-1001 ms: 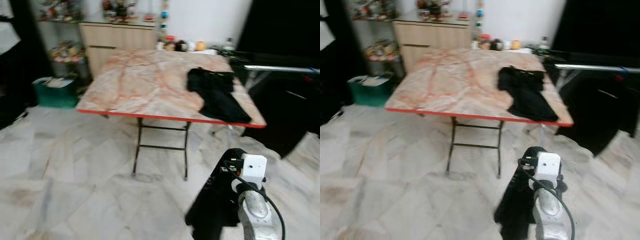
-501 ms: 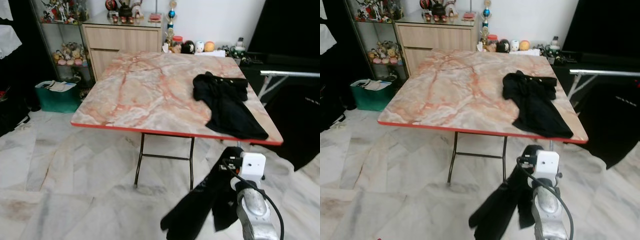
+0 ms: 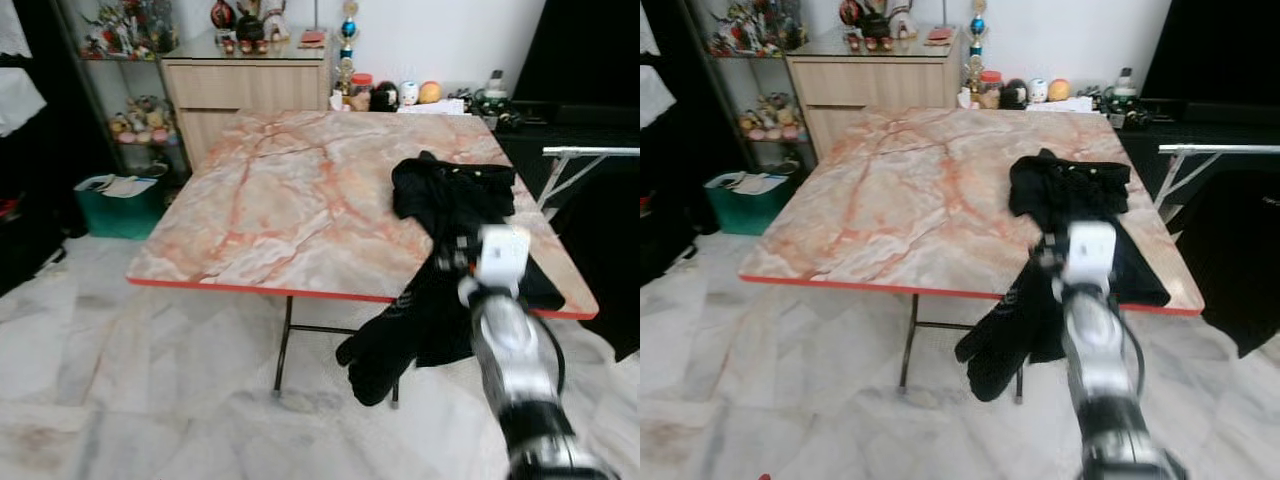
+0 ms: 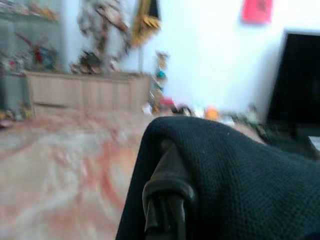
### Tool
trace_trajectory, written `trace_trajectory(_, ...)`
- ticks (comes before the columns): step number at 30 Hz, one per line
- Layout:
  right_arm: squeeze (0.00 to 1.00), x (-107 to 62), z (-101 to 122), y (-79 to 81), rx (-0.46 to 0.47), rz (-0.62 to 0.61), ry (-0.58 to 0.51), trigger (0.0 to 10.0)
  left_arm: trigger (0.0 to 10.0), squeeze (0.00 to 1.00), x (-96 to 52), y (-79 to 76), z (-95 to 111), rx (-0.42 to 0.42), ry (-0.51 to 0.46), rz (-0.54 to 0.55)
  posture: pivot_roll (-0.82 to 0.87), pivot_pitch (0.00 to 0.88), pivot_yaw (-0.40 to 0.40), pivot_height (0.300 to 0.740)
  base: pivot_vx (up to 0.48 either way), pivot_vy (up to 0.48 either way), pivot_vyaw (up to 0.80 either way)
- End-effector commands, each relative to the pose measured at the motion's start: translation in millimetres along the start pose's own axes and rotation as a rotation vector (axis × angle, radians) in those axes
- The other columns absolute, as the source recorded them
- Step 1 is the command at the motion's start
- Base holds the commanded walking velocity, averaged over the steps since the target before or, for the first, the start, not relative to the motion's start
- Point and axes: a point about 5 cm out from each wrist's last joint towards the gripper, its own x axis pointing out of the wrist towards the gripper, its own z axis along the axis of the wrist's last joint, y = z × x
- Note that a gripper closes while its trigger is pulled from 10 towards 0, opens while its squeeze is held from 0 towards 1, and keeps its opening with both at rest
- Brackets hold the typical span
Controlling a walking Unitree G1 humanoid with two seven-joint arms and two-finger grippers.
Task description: Hang hanger
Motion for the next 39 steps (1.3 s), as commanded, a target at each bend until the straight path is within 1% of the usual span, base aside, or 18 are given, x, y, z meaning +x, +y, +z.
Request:
trace_trajectory(1, 0.00, 18.7, 26, -3.3, -0.048, 0.006, -0.053, 10.0, 10.0, 0.00, -0.9, 6.8, -3, -0.001, 0.011, 0.020, 0.05, 0.000, 0.018, 0.740, 0.315, 0.000, 0.00)
trace_trajectory(3, 0.00, 24.6, 35, -5.6, -0.055, 0.006, -0.065, 10.0, 10.0, 0.00, -0.9, 6.6, -3, 0.000, 0.011, 0.020, 0.05, 0.000, 0.012, 0.740, 0.313, 0.000, 0.00)
trace_trajectory(6, 0.00, 42.1, 68, -13.4, -0.064, -0.003, -0.115, 10.0, 10.0, 0.00, -0.9, 7.2, -3, -0.011, 0.010, 0.024, 0.06, 0.000, 0.008, 0.740, 0.310, 0.000, 0.00)
trace_trajectory(9, 0.00, 54.6, 92, -14.0, -0.051, 0.006, -0.116, 10.0, 10.0, 0.00, -1.0, 7.5, -3, -0.011, 0.012, 0.023, 0.05, 0.000, 0.014, 0.740, 0.310, 0.000, 0.00)
trace_trajectory(10, 0.00, 54.6, 92, -14.0, -0.051, 0.006, -0.116, 10.0, 10.0, 0.00, -1.0, 7.5, -3, -0.011, 0.012, 0.023, 0.05, 0.000, 0.014, 0.740, 0.311, 0.000, 0.00)
trace_trajectory(13, 0.00, 64.2, 123, -13.3, -0.066, 0.008, -0.169, 10.0, 10.0, 0.00, -1.1, 8.1, -4, -0.011, 0.013, 0.024, 0.06, 0.000, 0.011, 0.740, 0.311, 0.000, 0.00)
trace_trajectory(15, 0.00, 67.9, 140, -13.5, -0.051, 0.010, -0.209, 10.0, 10.0, 0.00, -1.1, 8.8, -4, -0.013, 0.013, 0.026, 0.06, 0.000, 0.010, 0.740, 0.309, 0.000, 0.00)
trace_trajectory(17, 0.00, 70.5, 153, -14.4, 0.028, 0.011, -0.226, 10.0, 10.0, 0.00, -1.3, 10.2, -3, -0.013, 0.012, 0.027, 0.06, 0.000, 0.010, 0.740, 0.311, 0.000, 0.00)
trace_trajectory(18, 0.00, 70.5, 153, -14.4, 0.028, 0.011, -0.226, 10.0, 10.0, 0.00, -1.3, 10.2, -3, -0.013, 0.012, 0.027, 0.06, 0.000, 0.010, 0.740, 0.311, 0.000, 0.00)
trace_trajectory(21, 0.00, 74.1, 189, -9.7, 0.019, 0.036, -0.310, 10.0, 10.0, 0.00, -1.7, 14.4, -2, -0.011, 0.007, 0.031, 0.07, 0.000, 0.006, 0.740, 0.310, 0.000, 0.00)
trace_trajectory(25, 0.00, 74.4, 202, -5.0, 0.044, 0.059, -0.352, 10.0, 10.0, 0.00, -1.9, 16.9, -2, -0.013, 0.004, 0.037, 0.07, 0.000, 0.006, 0.740, 0.309, 0.000, 0.00)
trace_trajectory(28, 0.00, 74.1, 202, 0.3, 0.055, 0.085, -0.367, 10.0, 10.0, 0.00, -2.0, 17.2, -2, -0.014, 0.003, 0.039, 0.08, 0.000, 0.006, 0.740, 0.311, 0.000, 0.00)
trace_trajectory(32, 0.00, 72.6, 176, 15.1, 0.015, 0.138, -0.325, 10.0, 10.0, 0.00, -1.7, 11.9, -5, -0.009, 0.007, 0.033, 0.08, 0.000, 0.010, 0.740, 0.311, 0.000, 0.00)
trace_trajectory(34, 0.00, 71.0, 157, 19.7, -0.004, 0.152, -0.277, 10.0, 10.0, 0.00, -1.5, 7.7, -6, -0.007, 0.010, 0.027, 0.08, 0.000, 0.008, 0.740, 0.311, 0.000, 0.00)
trace_trajectory(36, 0.00, 67.0, 125, 22.5, -0.003, 0.158, -0.189, 10.0, 10.0, 0.00, -1.1, 2.9, -7, -0.009, 0.011, 0.021, 0.08, 0.000, 0.010, 0.740, 0.313, 0.000, 0.00)
trace_trajectory(37, 0.00, 67.0, 125, 22.5, -0.003, 0.158, -0.189, 10.0, 10.0, 0.00, -1.1, 2.9, -7, -0.009, 0.011, 0.021, 0.08, 0.000, 0.010, 0.740, 0.315, 0.000, 0.00)
trace_trajectory(38, 0.00, 62.1, 99, 22.5, -0.015, 0.159, -0.103, 10.0, 10.0, 0.00, -1.0, 0.9, -8, -0.005, 0.013, 0.018, 0.08, 0.000, 0.014, 0.740, 0.311, 0.000, 0.00)
trace_trajectory(39, 0.00, 60.7, 92, 22.4, -0.018, 0.159, -0.082, 10.0, 10.0, 0.00, -1.0, 0.4, -8, -0.004, 0.013, 0.017, 0.08, 0.000, 0.014, 0.740, 0.311, 0.000, 0.00)
